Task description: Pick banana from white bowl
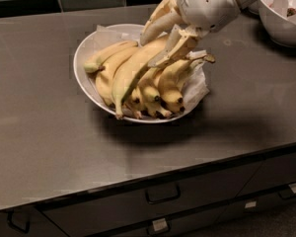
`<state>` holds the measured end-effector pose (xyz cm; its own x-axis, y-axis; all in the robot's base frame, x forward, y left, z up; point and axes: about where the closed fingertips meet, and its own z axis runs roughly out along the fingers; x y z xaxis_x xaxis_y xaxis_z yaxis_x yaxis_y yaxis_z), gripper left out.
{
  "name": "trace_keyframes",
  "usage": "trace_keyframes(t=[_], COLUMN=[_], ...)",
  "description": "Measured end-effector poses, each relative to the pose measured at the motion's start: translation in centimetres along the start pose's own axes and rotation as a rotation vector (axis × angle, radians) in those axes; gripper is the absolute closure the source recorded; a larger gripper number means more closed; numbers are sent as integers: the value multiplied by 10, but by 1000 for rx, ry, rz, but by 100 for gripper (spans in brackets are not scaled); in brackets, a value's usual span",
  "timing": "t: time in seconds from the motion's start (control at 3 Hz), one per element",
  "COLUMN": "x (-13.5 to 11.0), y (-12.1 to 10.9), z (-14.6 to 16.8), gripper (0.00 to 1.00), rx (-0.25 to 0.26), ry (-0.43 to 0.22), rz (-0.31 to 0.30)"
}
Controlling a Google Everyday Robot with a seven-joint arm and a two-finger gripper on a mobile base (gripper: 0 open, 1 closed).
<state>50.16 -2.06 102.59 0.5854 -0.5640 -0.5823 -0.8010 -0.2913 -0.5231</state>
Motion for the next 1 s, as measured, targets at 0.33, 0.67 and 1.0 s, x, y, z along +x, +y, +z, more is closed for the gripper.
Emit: trace_keyframes(t=[0.33,0.67,1.0], x=[-17,-31,-33], y=[-5,-2,6], z=[-11,-24,-30], gripper=[100,100,100], rx=[13,48,71], ry=[31,48,54], rz=[-24,-42,-36])
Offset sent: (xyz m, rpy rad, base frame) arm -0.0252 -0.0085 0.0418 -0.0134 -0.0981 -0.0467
